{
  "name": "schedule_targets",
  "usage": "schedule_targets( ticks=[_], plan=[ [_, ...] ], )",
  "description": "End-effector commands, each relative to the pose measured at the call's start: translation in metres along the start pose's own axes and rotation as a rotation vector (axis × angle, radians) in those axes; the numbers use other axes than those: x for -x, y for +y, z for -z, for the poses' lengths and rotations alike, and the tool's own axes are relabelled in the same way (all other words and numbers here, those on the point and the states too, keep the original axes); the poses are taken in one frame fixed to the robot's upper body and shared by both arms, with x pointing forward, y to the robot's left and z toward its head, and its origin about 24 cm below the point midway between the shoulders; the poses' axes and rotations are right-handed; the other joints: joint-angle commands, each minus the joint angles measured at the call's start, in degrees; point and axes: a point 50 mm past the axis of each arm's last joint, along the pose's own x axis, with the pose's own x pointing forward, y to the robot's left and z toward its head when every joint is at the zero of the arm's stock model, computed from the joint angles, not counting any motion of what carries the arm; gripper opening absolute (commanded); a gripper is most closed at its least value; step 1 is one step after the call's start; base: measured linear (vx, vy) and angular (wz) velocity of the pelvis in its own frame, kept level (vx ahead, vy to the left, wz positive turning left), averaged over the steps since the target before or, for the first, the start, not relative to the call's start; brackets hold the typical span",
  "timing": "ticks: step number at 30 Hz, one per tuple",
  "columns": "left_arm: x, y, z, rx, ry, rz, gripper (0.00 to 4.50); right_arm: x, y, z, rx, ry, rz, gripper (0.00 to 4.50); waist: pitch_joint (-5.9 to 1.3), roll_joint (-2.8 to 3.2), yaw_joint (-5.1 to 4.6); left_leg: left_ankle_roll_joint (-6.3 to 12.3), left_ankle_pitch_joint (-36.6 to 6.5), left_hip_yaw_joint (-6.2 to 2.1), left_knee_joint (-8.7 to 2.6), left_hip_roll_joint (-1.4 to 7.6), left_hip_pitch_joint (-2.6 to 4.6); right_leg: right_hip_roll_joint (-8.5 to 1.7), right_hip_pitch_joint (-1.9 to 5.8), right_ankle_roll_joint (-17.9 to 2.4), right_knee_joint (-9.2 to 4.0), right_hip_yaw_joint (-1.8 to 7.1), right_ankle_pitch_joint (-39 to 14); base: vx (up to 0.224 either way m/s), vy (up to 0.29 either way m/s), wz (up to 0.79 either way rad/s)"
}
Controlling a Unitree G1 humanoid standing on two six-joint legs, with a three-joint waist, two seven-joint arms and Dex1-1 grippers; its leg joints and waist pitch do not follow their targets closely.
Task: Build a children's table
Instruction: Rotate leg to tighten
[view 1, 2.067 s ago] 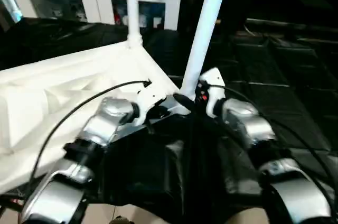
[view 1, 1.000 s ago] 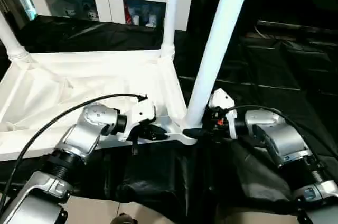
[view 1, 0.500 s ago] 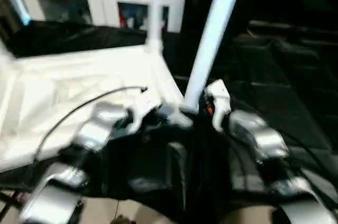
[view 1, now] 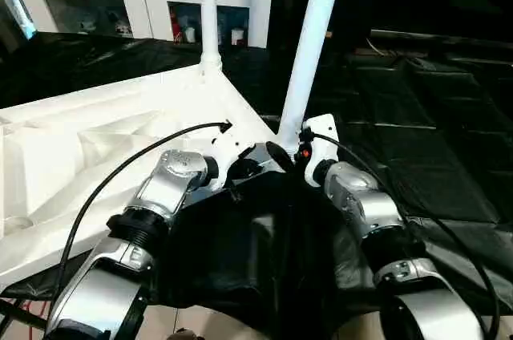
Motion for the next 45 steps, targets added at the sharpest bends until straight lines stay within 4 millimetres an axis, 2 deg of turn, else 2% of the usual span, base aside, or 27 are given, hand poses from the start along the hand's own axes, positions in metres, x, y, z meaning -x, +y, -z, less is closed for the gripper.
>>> schedule_targets(
  ticks=[1,4,10,13,15,16,17,20,21,23,25,26,30,35,36,37,38,39,40,42,43,45],
  plan=[
    [-0.007,-0.014,-0.027,-0.102,-0.128,0.111,0.00,-0.006,0.029,0.008,0.063,0.054,-0.215,4.05,-4.16,0.61,0.33,0.39,-16.07,-0.56,-4.14,2.14,0.49,-3.62,3.23,-10.32,-4.17,3.21,-16.68,0.000,0.000,0.00],
    [0.000,-0.018,-0.022,-0.133,-0.125,0.181,0.00,0.008,0.021,0.006,0.127,0.065,-0.313,4.05,-4.03,0.52,0.57,1.30,-15.86,-0.46,-4.15,2.22,0.49,-3.67,3.27,-10.27,-4.24,3.29,-16.71,0.000,0.000,0.00],
    [0.013,-0.025,-0.013,-0.180,-0.140,0.298,0.00,0.031,0.008,0.002,0.199,0.096,-0.450,4.05,-3.98,0.59,0.95,1.46,-16.31,-0.46,-4.20,2.43,0.63,-3.66,3.06,-10.89,-4.20,3.35,-17.32,0.000,0.000,0.00],
    [0.022,-0.027,-0.006,-0.200,-0.132,0.355,0.00,0.041,0.005,0.000,0.235,0.114,-0.520,4.05,-3.85,0.60,1.18,1.20,-17.54,-0.43,-4.18,2.43,0.81,-3.70,2.88,-10.15,-4.48,3.41,-19.87,0.000,0.000,0.00],
    [0.027,-0.029,-0.002,-0.213,-0.119,0.392,0.00,0.046,0.005,-0.001,0.249,0.127,-0.560,4.05,-3.84,0.62,1.29,1.28,-17.19,-0.60,-4.33,2.46,0.47,-3.70,3.17,-9.77,-4.37,3.36,-20.14,0.000,0.000,0.00],
    [0.030,-0.029,0.001,-0.221,-0.108,0.413,0.00,0.048,0.005,-0.001,0.254,0.137,-0.583,4.05,-3.88,0.64,1.27,1.29,-17.07,-0.54,-4.29,2.49,0.56,-3.67,3.01,-9.89,-4.25,3.41,-19.71,0.000,0.000,0.00],
    [0.032,-0.029,0.002,-0.227,-0.106,0.422,0.00,0.051,0.004,-0.001,0.262,0.151,-0.601,3.79,-3.84,0.73,1.21,1.30,-17.16,-0.52,-4.32,2.49,0.57,-3.53,2.95,-10.11,-4.25,3.39,-19.51,0.000,0.000,0.00],
    [0.037,-0.029,0.005,-0.231,-0.101,0.445,0.00,0.055,0.004,0.001,0.279,0.184,-0.641,3.71,-3.77,0.78,1.33,0.92,-17.89,-0.53,-4.34,2.56,0.72,-3.60,2.84,-10.16,-4.29,3.42,-20.36,0.000,0.000,0.00],
    [0.040,-0.030,0.006,-0.233,-0.096,0.466,0.00,0.057,0.005,0.001,0.287,0.195,-0.652,3.66,-3.81,0.46,1.38,0.90,-17.69,-0.53,-4.34,2.57,0.67,-3.63,2.94,-10.12,-4.27,3.40,-20.36,0.000,0.000,0.00],
    [0.041,-0.031,0.006,-0.234,-0.095,0.480,0.00,0.057,0.005,0.002,0.288,0.195,-0.653,3.28,-3.80,0.62,1.58,0.96,-17.13,-0.48,-4.32,2.59,0.65,-3.64,2.85,-10.18,-4.16,3.51,-19.71,0.000,0.000,0.00],
    [0.044,-0.033,0.007,-0.225,-0.093,0.514,0.00,0.057,0.007,0.004,0.284,0.202,-0.664,3.26,-3.86,0.63,1.85,0.82,-16.70,-0.45,-4.30,2.53,0.70,-3.69,2.89,-10.27,-4.12,3.49,-19.59,0.000,0.000,0.00],
    [0.045,-0.034,0.007,-0.223,-0.093,0.521,0.00,0.057,0.008,0.004,0.284,0.204,-0.668,3.06,-3.86,0.64,1.89,0.76,-16.70,-0.45,-4.34,2.54,0.66,-3.63,2.89,-10.29,-4.09,3.47,-19.49,0.000,0.000,0.00],
    [0.045,-0.034,0.007,-0.220,-0.094,0.531,0.00,0.057,0.010,0.005,0.278,0.207,-0.674,2.86,-3.80,0.54,1.84,0.45,-17.38,-0.49,-4.33,2.49,0.72,-3.64,2.82,-9.86,-4.22,3.45,-20.64,0.000,0.000,0.00],
    [0.039,-0.029,0.005,-0.198,-0.103,0.431,0.00,0.047,0.014,0.011,0.220,0.176,-0.586,2.78,-3.76,0.52,1.72,0.07,-17.00,-0.52,-4.37,2.46,0.66,-3.67,2.76,-9.48,-4.27,3.50,-20.92,0.000,0.000,0.00],
    [0.032,-0.020,0.003,-0.159,-0.089,0.314,0.00,0.039,0.013,0.014,0.185,0.164,-0.478,2.77,-3.78,0.48,1.66,-0.20,-17.24,-0.55,-4.35,2.37,0.69,-3.64,2.76,-9.10,-4.32,3.43,-21.83,0.000,0.000,0.00],
    [0.031,-0.019,0.003,-0.155,-0.088,0.302,0.00,0.037,0.013,0.014,0.180,0.164,-0.463,2.77,-3.59,0.53,1.44,-0.46,-17.67,-0.49,-4.40,2.34,0.73,-3.55,2.48,-8.93,-4.51,3.47,-22.81,0.000,0.000,0.00],
    [0.024,-0.013,-0.001,-0.120,-0.088,0.222,0.00,0.026,0.010,0.017,0.121,0.161,-0.323,2.76,-3.66,0.35,1.32,-1.09,-18.68,-0.67,-4.26,2.20,0.93,-3.80,2.51,-8.22,-4.73,3.29,-25.56,0.000,0.000,0.00],
    [0.022,-0.011,-0.003,-0.106,-0.087,0.201,0.00,0.022,0.009,0.019,0.091,0.159,-0.267,2.76,-3.53,0.49,0.99,-1.76,-20.10,-0.74,-4.22,1.99,1.23,-3.81,2.13,-7.36,-5.17,3.11,-29.05,0.000,0.000,0.00],
    [0.022,-0.011,-0.003,-0.106,-0.087,0.201,0.00,0.022,0.009,0.019,0.091,0.159,-0.267,2.76,-3.61,0.43,0.69,-2.01,-20.78,-1.11,-4.32,2.05,1.07,-3.95,2.52,-6.36,-5.36,2.84,-30.58,0.000,0.000,0.00],
    [0.020,-0.010,-0.004,-0.096,-0.085,0.185,0.00,0.019,0.008,0.019,0.071,0.157,-0.230,2.76,-3.59,0.37,0.36,-1.72,-20.86,-1.08,-4.40,2.13,0.87,-3.88,2.50,-5.85,-5.49,2.93,-30.06,0.000,0.000,0.00],
    [0.010,-0.008,-0.011,-0.063,-0.095,0.127,0.00,0.008,0.010,0.020,0.006,0.139,-0.121,2.76,-3.60,0.42,0.13,-1.45,-21.12,-0.96,-4.28,2.05,0.99,-3.87,2.18,-6.02,-5.56,3.11,-29.62,0.000,0.000,0.00],
    [0.002,-0.007,-0.018,-0.042,-0.097,0.077,0.00,-0.002,0.017,0.019,-0.014,0.120,-0.059,2.76,-3.57,0.41,-0.24,-1.63,-21.55,-1.01,-4.19,1.81,1.01,-3.84,2.18,-5.78,-5.77,2.81,-31.31,0.000,0.000,0.00]
  ],
)
